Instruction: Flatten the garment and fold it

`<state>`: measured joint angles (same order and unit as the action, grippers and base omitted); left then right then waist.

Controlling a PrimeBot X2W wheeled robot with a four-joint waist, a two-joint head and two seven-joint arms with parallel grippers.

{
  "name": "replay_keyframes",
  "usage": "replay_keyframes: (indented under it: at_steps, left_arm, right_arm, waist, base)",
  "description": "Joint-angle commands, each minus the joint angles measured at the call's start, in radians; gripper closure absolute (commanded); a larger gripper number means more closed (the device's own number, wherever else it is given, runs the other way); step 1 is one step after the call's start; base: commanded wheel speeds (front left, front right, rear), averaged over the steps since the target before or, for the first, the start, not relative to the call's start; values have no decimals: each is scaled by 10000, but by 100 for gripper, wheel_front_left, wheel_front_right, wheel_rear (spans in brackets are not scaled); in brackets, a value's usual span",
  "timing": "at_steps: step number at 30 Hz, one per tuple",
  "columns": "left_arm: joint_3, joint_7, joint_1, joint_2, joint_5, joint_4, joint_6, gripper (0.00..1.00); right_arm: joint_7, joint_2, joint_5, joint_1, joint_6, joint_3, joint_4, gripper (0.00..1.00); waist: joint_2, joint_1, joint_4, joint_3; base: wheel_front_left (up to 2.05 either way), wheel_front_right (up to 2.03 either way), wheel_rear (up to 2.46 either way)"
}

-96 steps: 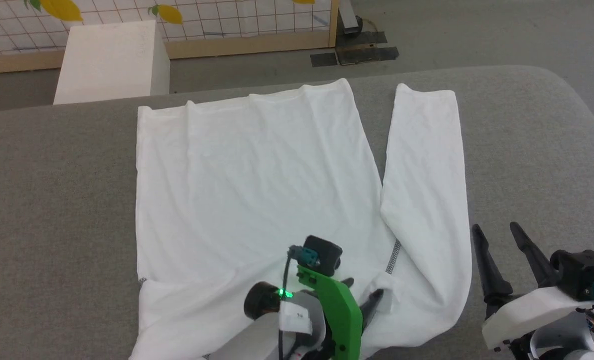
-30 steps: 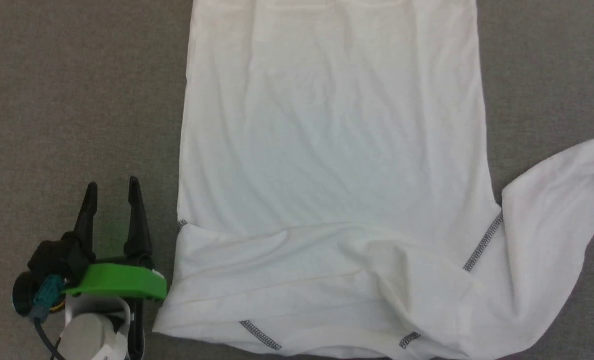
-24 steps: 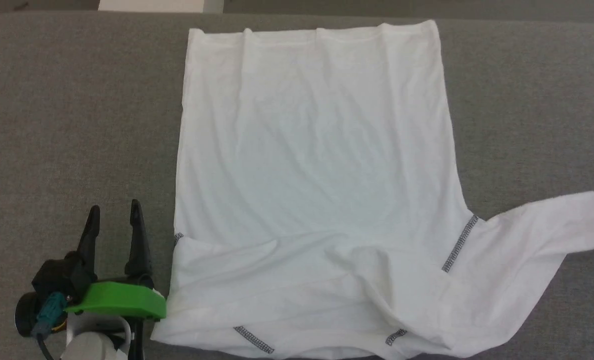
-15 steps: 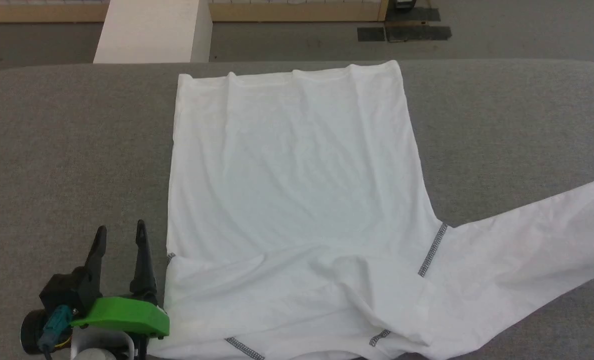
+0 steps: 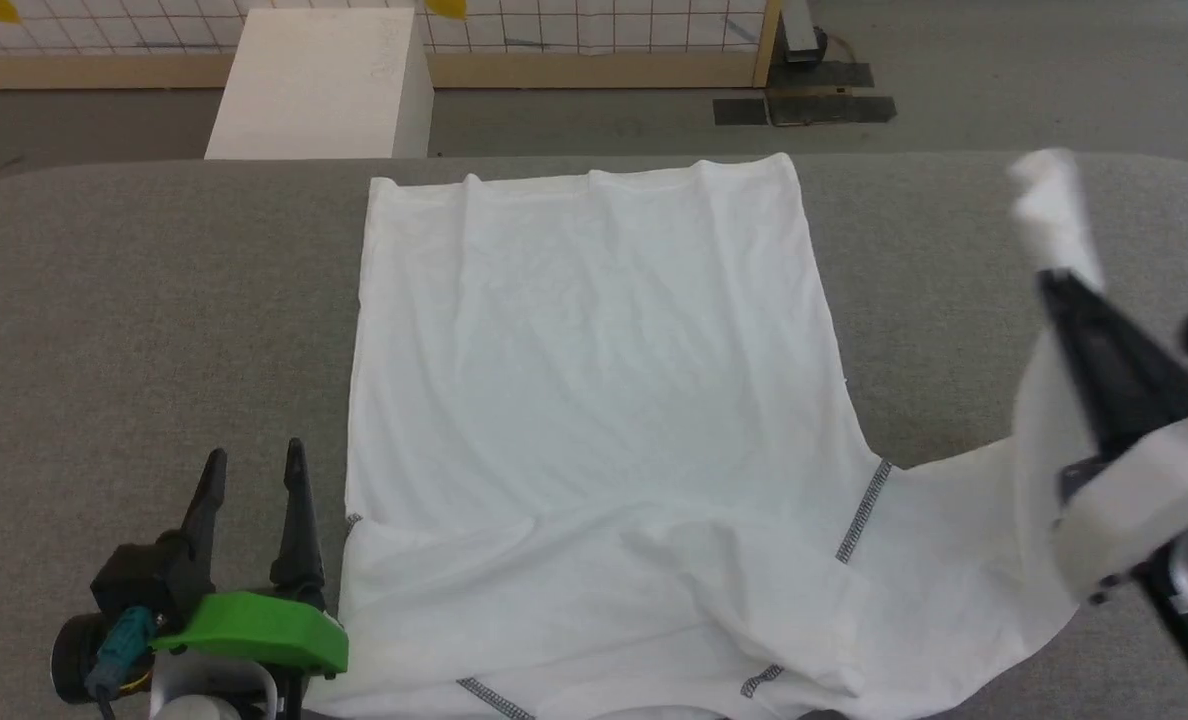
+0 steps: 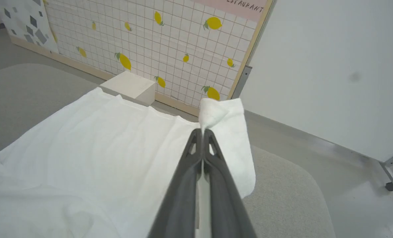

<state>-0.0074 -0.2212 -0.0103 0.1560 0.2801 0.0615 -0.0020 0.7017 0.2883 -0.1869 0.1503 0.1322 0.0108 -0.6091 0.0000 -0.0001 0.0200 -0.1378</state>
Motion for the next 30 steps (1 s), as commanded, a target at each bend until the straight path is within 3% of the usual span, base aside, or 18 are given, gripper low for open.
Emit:
replay_keyframes:
  at_steps: [1,5,12,18,27,28,29,30]
  left_arm:
    - [-23,20,54,26,-3,26,1,0]
    - [-92,-7,-41,9,12,91,-3,0]
    - [-175,-68,-234,-10,70,238,-28,0]
    - [-228,-145,-387,-34,102,368,-39,0]
    - [-238,-240,-460,-45,135,545,-4,0]
    - [-241,-248,-456,-46,143,576,-6,0]
    - [-239,-255,-447,-42,151,605,-7,0]
    - [-238,-263,-428,-36,156,636,-6,0]
  right_arm:
    - [49,-125,184,257,-15,-693,-69,100]
    - [-48,-520,514,922,-15,-2935,564,100]
    - [-612,-1526,502,1692,-15,-6045,3026,100]
    - [-1290,-2082,163,2110,-15,-7467,5459,100]
    - [-2097,-2358,-793,2615,-15,-8493,8327,100]
    - [-2161,-2366,-929,2673,-15,-8605,8493,94]
    - [-2223,-2370,-1089,2693,-15,-8672,8583,59]
    - [-2342,-2373,-1403,2676,-15,-8680,8597,0]
  waist:
    - [0,1,-91,-39]
    - [0,1,-242,-137]
    - [0,1,-516,-389]
    - [0,1,-675,-601]
    - [0,1,-618,-724]
    - [0,1,-591,-702]
    - [0,1,-557,-673]
    - [0,1,-513,-628]
  base:
    - [0,0,0]
    - [0,0,0]
    - [0,0,0]
    - [0,0,0]
    - [0,0,0]
    - [0,0,0]
    - [0,0,0]
    - [0,0,0]
